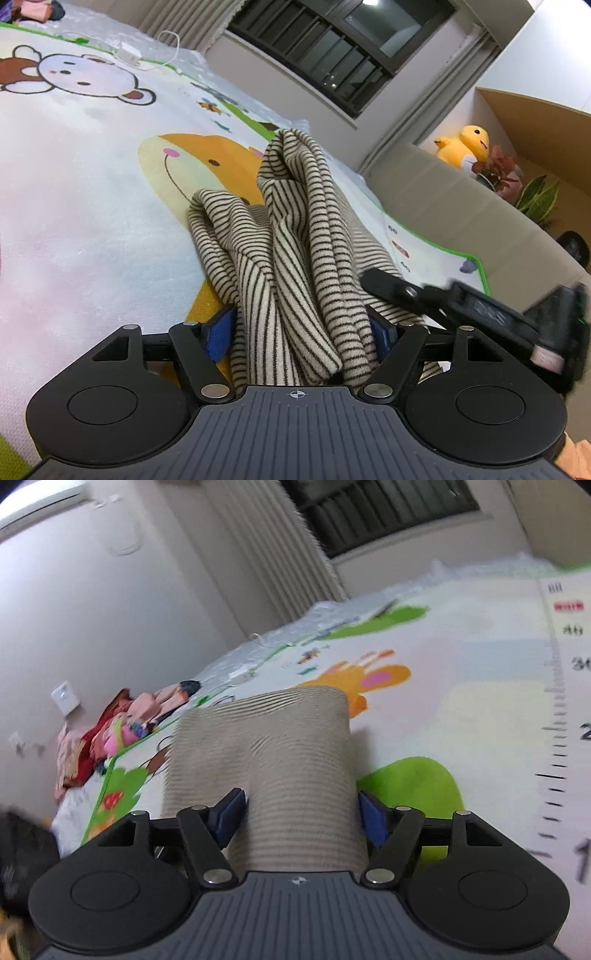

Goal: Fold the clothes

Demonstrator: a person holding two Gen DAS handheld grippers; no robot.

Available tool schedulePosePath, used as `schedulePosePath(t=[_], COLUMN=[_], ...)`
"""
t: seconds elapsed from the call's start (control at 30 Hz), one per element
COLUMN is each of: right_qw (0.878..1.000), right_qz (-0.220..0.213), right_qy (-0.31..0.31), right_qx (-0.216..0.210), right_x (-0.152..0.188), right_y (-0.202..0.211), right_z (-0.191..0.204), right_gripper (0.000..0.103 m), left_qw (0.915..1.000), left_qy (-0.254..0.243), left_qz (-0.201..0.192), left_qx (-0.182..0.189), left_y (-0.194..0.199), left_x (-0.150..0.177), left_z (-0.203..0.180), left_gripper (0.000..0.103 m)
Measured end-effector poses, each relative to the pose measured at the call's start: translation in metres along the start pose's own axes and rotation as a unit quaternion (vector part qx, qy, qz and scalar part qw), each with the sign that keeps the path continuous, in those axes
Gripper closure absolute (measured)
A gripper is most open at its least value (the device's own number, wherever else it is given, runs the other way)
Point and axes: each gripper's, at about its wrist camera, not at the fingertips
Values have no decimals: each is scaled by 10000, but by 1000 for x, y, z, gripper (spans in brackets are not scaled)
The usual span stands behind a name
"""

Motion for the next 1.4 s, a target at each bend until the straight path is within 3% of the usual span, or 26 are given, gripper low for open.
schedulePosePath(t=[0.23,0.4,0.5,0.6,0.63,0.67,0.73,0.8,0.83,1.07,1.2,1.23,1.27,1.33,1.4], right_qw=[9995,9978,9968,9921,9895,9869,9860,9853,9840,9894,9910,9915,9919,9916,9892], right_qz=[57,-70,-92,-209,-260,-330,-252,-25,47,574,364,353,365,417,518], right_qy=[248,575,718,1167,1351,1541,1650,1698,1781,1325,1193,1124,1057,928,871], right_qx=[197,317,336,406,432,351,-32,-177,-40,159,491,549,608,794,1061], right_x=[18,23,23,24,25,25,25,29,32,32,35,35,35,35,38], right_y=[13,20,23,37,43,50,56,47,40,18,34,40,45,55,67], right_z=[0,9,13,24,28,33,38,41,41,27,25,23,21,16,11], right_gripper=[37,35,32,26,19,9,0,0,0,0,0,0,0,0,0], left_qw=[9999,9913,9837,9784,9783,9798,9817,9825,9828,9814,9757,9747,9742,9738,9737], left_qy=[-53,-802,-1513,-1990,-2040,-1977,-1844,-1778,-1779,-1817,-1959,-1950,-1884,-1701,-1551], left_qz=[-98,-1024,-929,-526,-368,-204,-62,-41,-92,-42,-382,-489,-657,-884,-860], left_qx=[16,209,284,185,6,-226,-474,-546,-492,-613,-908,-973,-1058,-1221,-1428], left_y=[4,41,33,-5,-19,-32,-44,-49,-47,-51,-19,-4,15,46,68], left_x=[0,-15,-35,-51,-53,-54,-46,-41,-39,-39,-27,-21,-14,6,29], left_z=[-3,-43,-80,-97,-95,-88,-65,-47,-39,-38,-56,-61,-66,-76,-86], left_gripper=[25,22,12,12,14,15,24,25,24,24,23,12,7,5,3])
Point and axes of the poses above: each gripper's, at about its wrist camera, not at the fingertips, and y roughly against the way its jaws point, z to its left, x to its underside, and after that the axes turned 7 degrees about x, right-handed
